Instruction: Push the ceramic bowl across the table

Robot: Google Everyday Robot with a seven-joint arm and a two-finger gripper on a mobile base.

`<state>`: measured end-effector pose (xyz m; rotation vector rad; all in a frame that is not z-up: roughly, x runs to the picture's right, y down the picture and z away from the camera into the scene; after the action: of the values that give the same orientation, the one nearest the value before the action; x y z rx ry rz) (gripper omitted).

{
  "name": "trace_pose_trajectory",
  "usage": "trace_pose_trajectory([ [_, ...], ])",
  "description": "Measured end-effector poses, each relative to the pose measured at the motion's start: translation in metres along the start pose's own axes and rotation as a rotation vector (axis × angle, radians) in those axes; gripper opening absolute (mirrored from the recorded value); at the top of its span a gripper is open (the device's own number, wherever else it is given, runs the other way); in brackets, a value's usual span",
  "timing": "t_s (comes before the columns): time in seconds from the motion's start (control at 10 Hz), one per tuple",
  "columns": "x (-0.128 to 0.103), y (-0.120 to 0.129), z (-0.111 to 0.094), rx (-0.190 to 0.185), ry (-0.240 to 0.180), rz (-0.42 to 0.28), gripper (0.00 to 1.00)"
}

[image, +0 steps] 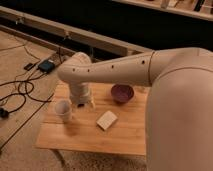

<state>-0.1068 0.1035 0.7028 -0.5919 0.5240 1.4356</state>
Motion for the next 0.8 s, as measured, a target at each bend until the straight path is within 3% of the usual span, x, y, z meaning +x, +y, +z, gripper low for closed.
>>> trace_pose_trajectory([
  [0.8,-0.0026,-0.0029,0.0046,0.007,0.001,0.0,0.65],
])
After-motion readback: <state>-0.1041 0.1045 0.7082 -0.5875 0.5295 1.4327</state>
